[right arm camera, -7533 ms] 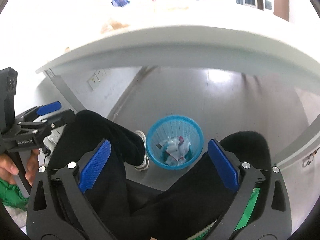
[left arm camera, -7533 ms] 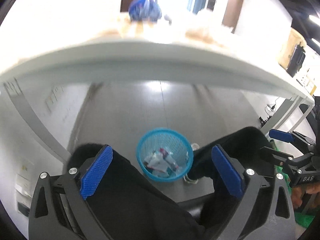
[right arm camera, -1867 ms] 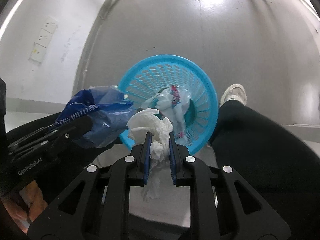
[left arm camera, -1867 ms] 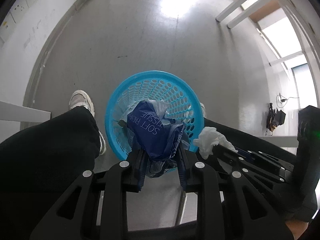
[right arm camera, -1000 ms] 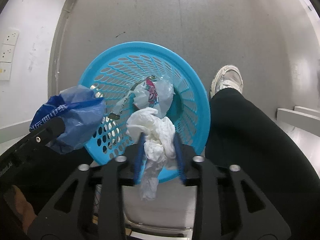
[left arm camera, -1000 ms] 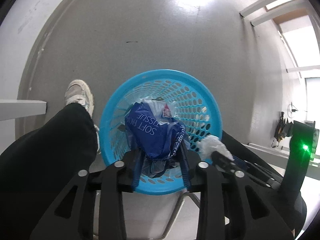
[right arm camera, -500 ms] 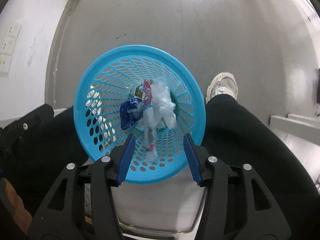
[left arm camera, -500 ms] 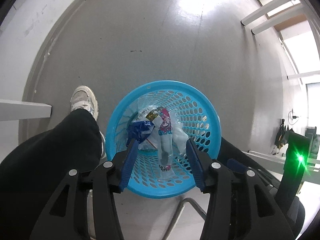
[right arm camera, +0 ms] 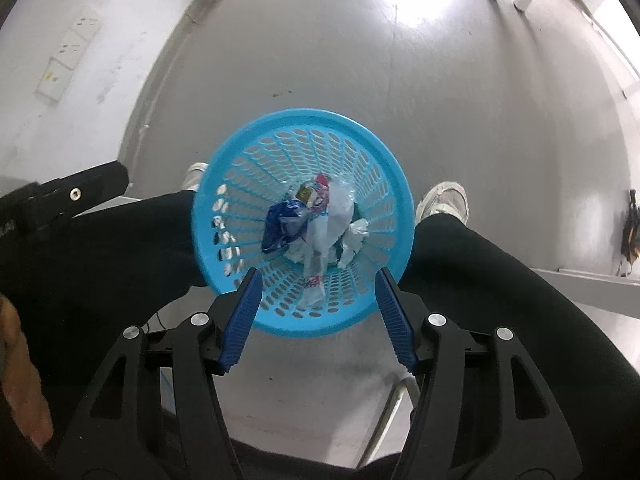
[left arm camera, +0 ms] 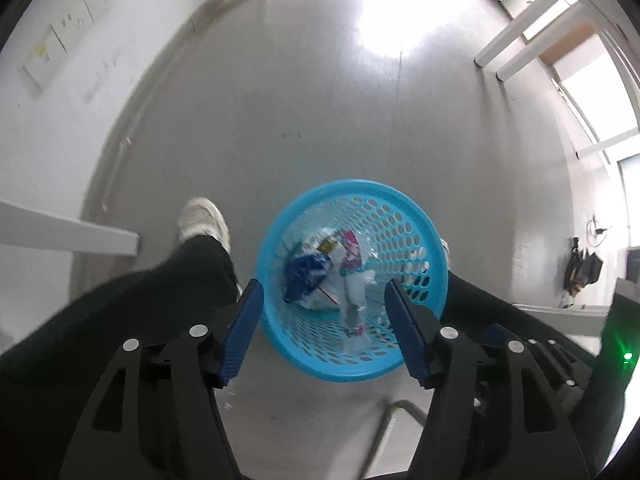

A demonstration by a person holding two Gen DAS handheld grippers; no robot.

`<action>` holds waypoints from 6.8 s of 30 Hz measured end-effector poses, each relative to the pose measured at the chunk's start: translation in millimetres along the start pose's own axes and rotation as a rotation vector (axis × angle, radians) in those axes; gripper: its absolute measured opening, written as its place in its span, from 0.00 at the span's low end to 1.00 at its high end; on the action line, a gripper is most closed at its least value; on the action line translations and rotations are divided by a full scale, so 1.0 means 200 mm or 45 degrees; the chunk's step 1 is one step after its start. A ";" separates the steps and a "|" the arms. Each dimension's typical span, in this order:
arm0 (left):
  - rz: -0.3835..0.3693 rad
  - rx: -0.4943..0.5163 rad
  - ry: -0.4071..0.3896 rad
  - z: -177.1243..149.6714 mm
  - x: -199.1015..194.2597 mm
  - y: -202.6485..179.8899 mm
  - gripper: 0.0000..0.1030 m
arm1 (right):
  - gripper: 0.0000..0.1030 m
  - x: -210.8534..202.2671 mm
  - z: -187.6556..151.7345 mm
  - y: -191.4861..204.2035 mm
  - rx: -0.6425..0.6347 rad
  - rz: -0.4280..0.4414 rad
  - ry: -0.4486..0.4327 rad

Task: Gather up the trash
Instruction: 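Raise both empty tools back toward the table, then grasp the white-red plastic bag ball with the left tool while the right tool grasps the white box, then lift both held items off the table and carry them down over the wastebasket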

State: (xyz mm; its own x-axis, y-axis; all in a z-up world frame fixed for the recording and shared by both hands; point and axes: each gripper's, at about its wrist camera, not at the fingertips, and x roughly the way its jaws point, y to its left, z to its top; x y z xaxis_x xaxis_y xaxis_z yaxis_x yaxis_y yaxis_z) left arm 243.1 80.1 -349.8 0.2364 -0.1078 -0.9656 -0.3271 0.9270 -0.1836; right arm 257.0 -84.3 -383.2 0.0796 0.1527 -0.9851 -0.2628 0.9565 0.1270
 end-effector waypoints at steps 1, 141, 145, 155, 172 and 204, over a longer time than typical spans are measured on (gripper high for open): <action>0.008 0.023 -0.021 -0.02 -0.03 -0.01 0.64 | 0.56 -0.03 -0.02 0.01 -0.011 0.006 -0.010; -0.432 0.480 -0.855 -0.43 -1.81 -0.18 0.43 | 0.03 -1.95 -0.41 0.18 -0.229 0.153 -0.986; -0.445 0.458 -0.849 -0.55 -1.78 -0.16 0.43 | 0.03 -1.93 -0.52 0.16 -0.225 0.154 -0.986; -0.438 0.470 -0.817 -0.77 -1.73 -0.11 0.43 | 0.03 -1.89 -0.80 0.18 -0.258 0.163 -0.976; -0.359 0.452 -0.636 -0.92 -1.39 0.02 0.43 | 0.03 -1.54 -0.98 0.20 -0.273 0.150 -0.797; -0.362 0.072 -0.080 -0.30 -0.32 0.12 0.43 | 0.03 -0.39 -0.25 0.10 -0.074 0.087 -0.213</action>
State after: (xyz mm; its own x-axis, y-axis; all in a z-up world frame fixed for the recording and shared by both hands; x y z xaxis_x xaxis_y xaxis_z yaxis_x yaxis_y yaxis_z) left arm 164.7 86.9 -304.3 0.3680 -0.3452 -0.8634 -0.1886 0.8815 -0.4328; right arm 198.2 -89.6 -309.2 0.2175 0.2611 -0.9405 -0.3275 0.9272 0.1817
